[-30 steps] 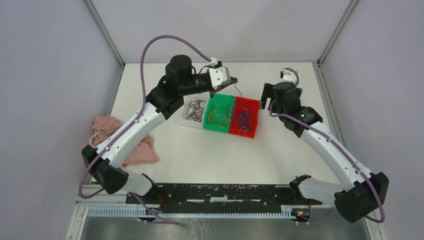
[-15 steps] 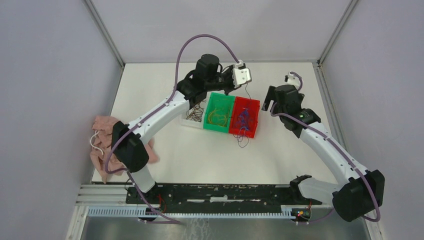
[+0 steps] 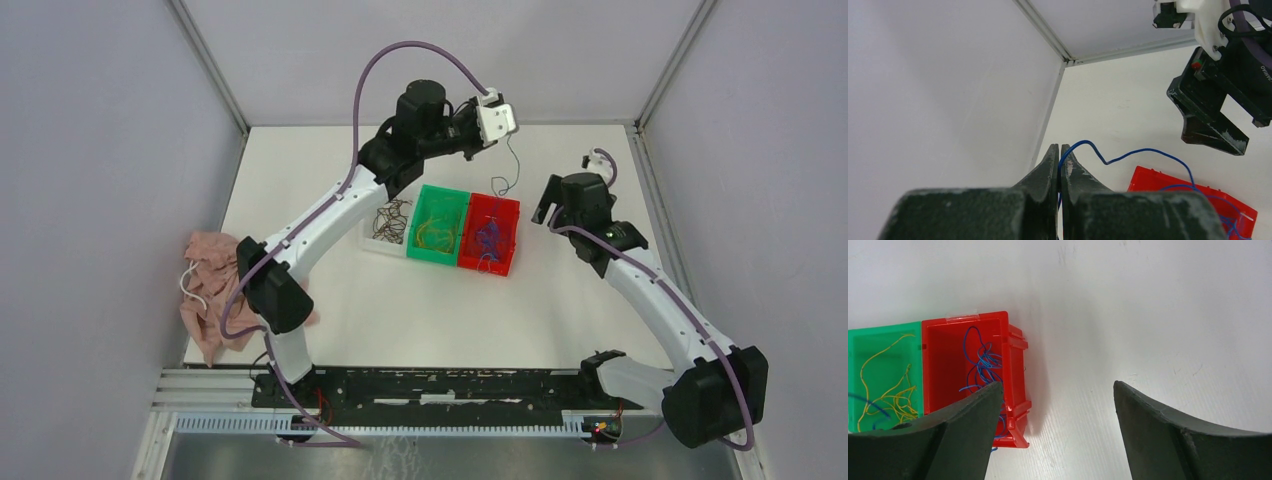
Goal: Untangle the cables
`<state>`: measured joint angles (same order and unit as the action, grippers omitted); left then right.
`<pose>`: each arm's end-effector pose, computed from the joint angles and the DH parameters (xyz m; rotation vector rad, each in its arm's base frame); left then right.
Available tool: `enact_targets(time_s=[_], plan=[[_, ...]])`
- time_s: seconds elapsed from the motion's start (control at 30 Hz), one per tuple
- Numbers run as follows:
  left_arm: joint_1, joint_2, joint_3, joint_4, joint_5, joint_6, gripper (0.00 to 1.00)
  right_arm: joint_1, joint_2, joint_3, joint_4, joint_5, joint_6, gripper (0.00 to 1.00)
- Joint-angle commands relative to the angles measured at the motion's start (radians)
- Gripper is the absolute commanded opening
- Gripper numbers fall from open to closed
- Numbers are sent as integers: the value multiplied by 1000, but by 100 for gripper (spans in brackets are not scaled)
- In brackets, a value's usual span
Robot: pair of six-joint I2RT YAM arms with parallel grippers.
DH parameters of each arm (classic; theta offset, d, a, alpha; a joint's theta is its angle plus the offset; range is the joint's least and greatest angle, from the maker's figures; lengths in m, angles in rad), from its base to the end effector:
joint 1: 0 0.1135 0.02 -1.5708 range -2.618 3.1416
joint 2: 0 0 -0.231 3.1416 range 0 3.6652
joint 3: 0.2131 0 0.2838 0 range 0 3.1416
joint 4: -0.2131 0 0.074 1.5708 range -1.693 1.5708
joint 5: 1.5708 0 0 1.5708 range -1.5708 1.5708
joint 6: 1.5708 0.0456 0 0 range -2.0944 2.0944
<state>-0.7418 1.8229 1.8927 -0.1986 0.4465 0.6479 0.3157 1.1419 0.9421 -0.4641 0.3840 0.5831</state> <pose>0.3290 -0.3282 0.4016 1.3284 1.0720 -0.4487 0.2898 0.0767 0.2557 0.4931 2.1235 0.0794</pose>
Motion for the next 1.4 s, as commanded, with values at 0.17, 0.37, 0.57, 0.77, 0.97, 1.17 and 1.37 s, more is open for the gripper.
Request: enact_targets(time_s=[0.17,0.37,0.57,0.77,0.97,1.17,1.37], plan=[[-2,33,54,15,-46,47,3,-20,-31,-26,51,-31,29,87],[-6,41,0,-1,-87,119,3,-30,-32,-43,60,-34,36,87],[-16,39,-58,-5,-99,165,3,-40,-33,-56,67,-41,43,87],[-40,39,-111,-23,-103,142,3,-46,-32,-68,73,-56,53,87],[-86,73,-119,-150,-155,123,3,-69,-50,-77,65,-68,56,87],[-101,116,-116,-233,-197,99,3,-115,-74,-86,59,-106,71,87],[-114,158,-122,-264,-238,124,3,-155,-86,-97,58,-148,85,87]])
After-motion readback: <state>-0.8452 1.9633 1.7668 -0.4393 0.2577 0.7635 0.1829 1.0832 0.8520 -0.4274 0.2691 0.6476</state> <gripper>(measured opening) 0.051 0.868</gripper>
